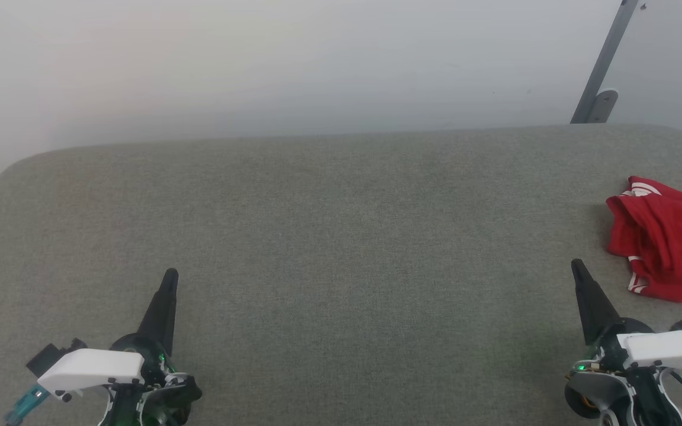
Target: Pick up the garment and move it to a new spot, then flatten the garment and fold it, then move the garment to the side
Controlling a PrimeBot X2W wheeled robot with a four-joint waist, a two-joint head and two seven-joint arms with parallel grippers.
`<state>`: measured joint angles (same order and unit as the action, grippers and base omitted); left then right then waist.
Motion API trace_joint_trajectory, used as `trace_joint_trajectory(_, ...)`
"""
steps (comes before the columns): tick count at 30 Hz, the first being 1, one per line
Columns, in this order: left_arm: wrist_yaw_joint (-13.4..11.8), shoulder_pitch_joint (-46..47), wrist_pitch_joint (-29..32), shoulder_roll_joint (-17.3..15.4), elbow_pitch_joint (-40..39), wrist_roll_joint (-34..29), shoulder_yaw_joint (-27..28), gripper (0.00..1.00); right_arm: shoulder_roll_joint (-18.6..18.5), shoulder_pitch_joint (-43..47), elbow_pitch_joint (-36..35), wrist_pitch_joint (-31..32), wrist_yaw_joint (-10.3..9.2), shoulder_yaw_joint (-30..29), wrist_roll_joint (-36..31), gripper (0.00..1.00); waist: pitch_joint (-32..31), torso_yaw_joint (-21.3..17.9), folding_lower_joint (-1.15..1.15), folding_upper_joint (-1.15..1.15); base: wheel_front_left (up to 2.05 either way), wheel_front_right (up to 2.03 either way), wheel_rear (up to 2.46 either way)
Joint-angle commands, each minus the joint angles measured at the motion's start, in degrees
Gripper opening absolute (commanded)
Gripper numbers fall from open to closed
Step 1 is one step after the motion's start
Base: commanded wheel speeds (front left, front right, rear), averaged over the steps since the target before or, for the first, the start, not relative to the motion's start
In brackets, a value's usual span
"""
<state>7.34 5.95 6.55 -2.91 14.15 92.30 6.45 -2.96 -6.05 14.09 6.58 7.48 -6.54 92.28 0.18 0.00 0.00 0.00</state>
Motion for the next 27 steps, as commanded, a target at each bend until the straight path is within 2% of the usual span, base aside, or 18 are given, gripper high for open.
trace_joint_trajectory(1, 0.3, 0.6, 0.2, 0.2, -0.2, 0.2, 0.2, 0.0, 0.2, -0.3, -0.2, 0.2, 0.02, 0.0, 0.2, 0.0, 0.0, 0.0, 0.0, 0.0, 0.0, 0.0, 0.0)
trace_joint_trajectory(27, 0.3, 0.6, 0.2, 0.2, -0.2, 0.2, 0.1, 0.0, 0.2, -0.3, -0.2, 0.1, 0.02, -0.1, 0.2, 0.0, 0.0, 0.0, 0.0, 0.0, 0.0, 0.0, 0.0)
